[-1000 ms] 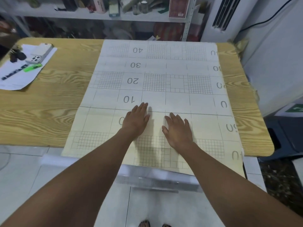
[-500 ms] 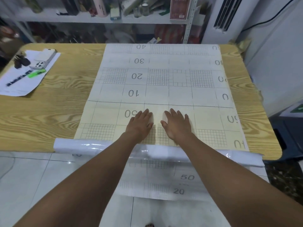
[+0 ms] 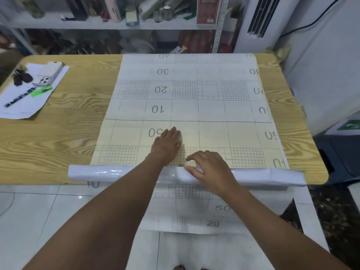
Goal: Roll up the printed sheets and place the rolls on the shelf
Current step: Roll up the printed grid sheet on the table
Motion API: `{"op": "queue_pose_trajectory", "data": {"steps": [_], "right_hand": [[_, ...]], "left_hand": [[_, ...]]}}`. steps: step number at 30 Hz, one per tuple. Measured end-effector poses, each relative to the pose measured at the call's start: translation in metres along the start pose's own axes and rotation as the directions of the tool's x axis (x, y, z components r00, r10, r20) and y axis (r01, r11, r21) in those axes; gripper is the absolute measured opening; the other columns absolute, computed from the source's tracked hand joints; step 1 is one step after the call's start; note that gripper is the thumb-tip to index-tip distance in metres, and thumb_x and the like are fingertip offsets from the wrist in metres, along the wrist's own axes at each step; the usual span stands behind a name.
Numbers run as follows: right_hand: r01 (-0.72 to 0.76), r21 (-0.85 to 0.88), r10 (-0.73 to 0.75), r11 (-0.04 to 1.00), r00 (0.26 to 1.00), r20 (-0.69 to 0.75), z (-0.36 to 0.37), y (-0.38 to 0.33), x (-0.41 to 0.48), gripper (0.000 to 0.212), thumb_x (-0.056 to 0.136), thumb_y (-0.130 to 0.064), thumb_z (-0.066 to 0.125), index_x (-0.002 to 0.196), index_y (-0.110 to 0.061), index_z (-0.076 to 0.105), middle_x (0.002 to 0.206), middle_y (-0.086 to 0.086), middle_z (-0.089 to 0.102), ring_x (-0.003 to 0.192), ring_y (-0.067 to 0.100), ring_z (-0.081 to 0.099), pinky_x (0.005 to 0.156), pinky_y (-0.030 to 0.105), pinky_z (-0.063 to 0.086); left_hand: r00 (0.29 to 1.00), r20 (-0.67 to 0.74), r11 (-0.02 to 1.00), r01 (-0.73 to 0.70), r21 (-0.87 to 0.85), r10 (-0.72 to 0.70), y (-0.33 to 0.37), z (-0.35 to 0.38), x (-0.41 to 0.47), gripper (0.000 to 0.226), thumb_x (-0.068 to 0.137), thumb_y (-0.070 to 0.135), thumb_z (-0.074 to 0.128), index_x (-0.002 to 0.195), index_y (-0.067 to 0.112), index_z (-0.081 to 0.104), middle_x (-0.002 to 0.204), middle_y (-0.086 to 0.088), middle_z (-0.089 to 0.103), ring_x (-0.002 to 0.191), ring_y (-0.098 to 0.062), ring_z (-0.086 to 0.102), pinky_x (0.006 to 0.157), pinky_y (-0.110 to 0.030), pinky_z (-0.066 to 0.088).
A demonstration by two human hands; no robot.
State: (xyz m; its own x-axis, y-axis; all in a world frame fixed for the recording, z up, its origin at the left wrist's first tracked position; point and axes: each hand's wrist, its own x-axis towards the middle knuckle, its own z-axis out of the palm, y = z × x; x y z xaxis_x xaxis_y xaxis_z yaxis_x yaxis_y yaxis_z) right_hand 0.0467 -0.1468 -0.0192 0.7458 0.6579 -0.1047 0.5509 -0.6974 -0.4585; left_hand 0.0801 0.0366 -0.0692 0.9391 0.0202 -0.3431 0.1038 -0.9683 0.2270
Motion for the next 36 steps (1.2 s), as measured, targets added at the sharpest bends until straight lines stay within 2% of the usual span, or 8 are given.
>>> {"op": "queue_pose_trajectory", "data": {"steps": [2, 6, 10, 15, 20, 25, 30, 36], "right_hand": [[0.021, -0.047, -0.022, 0.999, 0.999, -0.032, 0.008, 0.001, -0.006, 0.054, 0.086, -0.057, 0.027, 0.101, -0.021, 0.065, 0.102, -0.007, 0.066, 0.092, 0.015, 0.057, 0.088, 0.031, 0.038], [-0.007, -0.093, -0.005, 0.996, 0.991, -0.135, 0.017, 0.003, -0.006, 0.026, 0.088, -0.04, 0.054, 0.077, -0.018, 0.062, 0.08, -0.006, 0.064, 0.074, 0.017, 0.056, 0.08, 0.037, 0.045], [-0.02, -0.133, 0.003, 0.991, 0.992, -0.129, 0.019, 0.005, -0.004, 0.021, 0.09, -0.034, 0.059, 0.078, -0.016, 0.061, 0.085, -0.002, 0.063, 0.082, 0.022, 0.057, 0.093, 0.037, 0.035], [-0.074, -0.09, 0.066, 0.993, 0.994, -0.089, 0.018, 0.006, -0.006, 0.026, 0.094, -0.038, 0.049, 0.089, -0.016, 0.061, 0.096, -0.003, 0.061, 0.092, 0.018, 0.054, 0.098, 0.032, 0.026], [-0.11, -0.104, 0.1, 0.989, 0.991, -0.093, 0.017, 0.01, -0.007, 0.028, 0.094, -0.04, 0.048, 0.092, -0.016, 0.061, 0.098, -0.004, 0.061, 0.092, 0.017, 0.054, 0.097, 0.03, 0.024], [-0.133, -0.07, 0.127, 0.989, 0.988, -0.082, 0.017, 0.007, -0.009, 0.028, 0.094, -0.04, 0.048, 0.09, -0.015, 0.06, 0.093, -0.004, 0.065, 0.087, 0.016, 0.056, 0.091, 0.025, 0.024], [-0.227, 0.051, 0.23, 0.973, 0.971, -0.069, 0.011, 0.0, -0.012, 0.028, 0.093, -0.04, 0.051, 0.087, -0.014, 0.059, 0.087, -0.003, 0.066, 0.08, 0.02, 0.057, 0.064, 0.029, 0.035], [-0.232, 0.066, 0.236, 0.97, 0.97, -0.065, -0.006, -0.003, -0.012, 0.027, 0.093, -0.04, 0.052, 0.086, -0.015, 0.059, 0.092, -0.003, 0.066, 0.077, 0.018, 0.055, 0.064, 0.029, 0.032]], "left_hand": [[1.0, -0.011, 0.999, 0.008, -0.031, -0.008, 0.001, -0.001, -0.001, 0.045, 0.097, 0.022, 0.03, 0.141, 0.014, 0.02, 0.154, 0.0, 0.007, 0.139, -0.022, 0.009, 0.107, -0.042, 0.025], [0.997, -0.08, 0.997, 0.013, -0.076, -0.019, 0.004, 0.001, -0.003, 0.038, 0.097, 0.026, 0.026, 0.132, 0.014, 0.033, 0.146, -0.003, 0.029, 0.129, -0.023, 0.03, 0.098, -0.04, 0.032], [0.979, -0.193, 0.986, 0.033, -0.166, -0.065, 0.019, -0.008, -0.017, 0.041, 0.099, 0.029, 0.027, 0.136, 0.014, 0.035, 0.134, -0.005, 0.047, 0.116, -0.024, 0.047, 0.095, -0.037, 0.035], [0.868, -0.488, 0.972, -0.185, -0.146, 0.092, 0.028, -0.003, -0.064, 0.034, 0.095, 0.021, 0.043, 0.128, 0.011, 0.048, 0.122, -0.006, 0.058, 0.109, -0.024, 0.053, 0.091, -0.034, 0.038], [0.838, -0.435, 0.936, -0.35, 0.032, 0.329, 0.008, 0.026, -0.103, 0.04, 0.087, 0.028, 0.052, 0.124, 0.012, 0.052, 0.126, -0.006, 0.057, 0.112, -0.022, 0.055, 0.094, -0.035, 0.041], [0.836, -0.369, 0.913, -0.383, 0.139, 0.407, -0.009, 0.034, -0.117, 0.06, 0.073, 0.028, 0.072, 0.127, 0.013, 0.048, 0.129, -0.005, 0.054, 0.113, -0.023, 0.051, 0.093, -0.038, 0.042], [0.814, -0.432, 0.909, -0.415, 0.032, 0.387, -0.01, 0.026, -0.114, 0.059, 0.068, -0.001, 0.076, 0.123, 0.007, 0.054, 0.114, -0.015, 0.06, 0.096, -0.031, 0.058, 0.081, -0.041, 0.05], [0.835, -0.447, 0.898, -0.418, -0.139, 0.32, -0.006, 0.007, -0.113, 0.056, 0.073, -0.001, 0.073, 0.121, 0.013, 0.048, 0.12, -0.023, 0.05, 0.104, -0.033, 0.054, 0.084, -0.036, 0.047]]}}
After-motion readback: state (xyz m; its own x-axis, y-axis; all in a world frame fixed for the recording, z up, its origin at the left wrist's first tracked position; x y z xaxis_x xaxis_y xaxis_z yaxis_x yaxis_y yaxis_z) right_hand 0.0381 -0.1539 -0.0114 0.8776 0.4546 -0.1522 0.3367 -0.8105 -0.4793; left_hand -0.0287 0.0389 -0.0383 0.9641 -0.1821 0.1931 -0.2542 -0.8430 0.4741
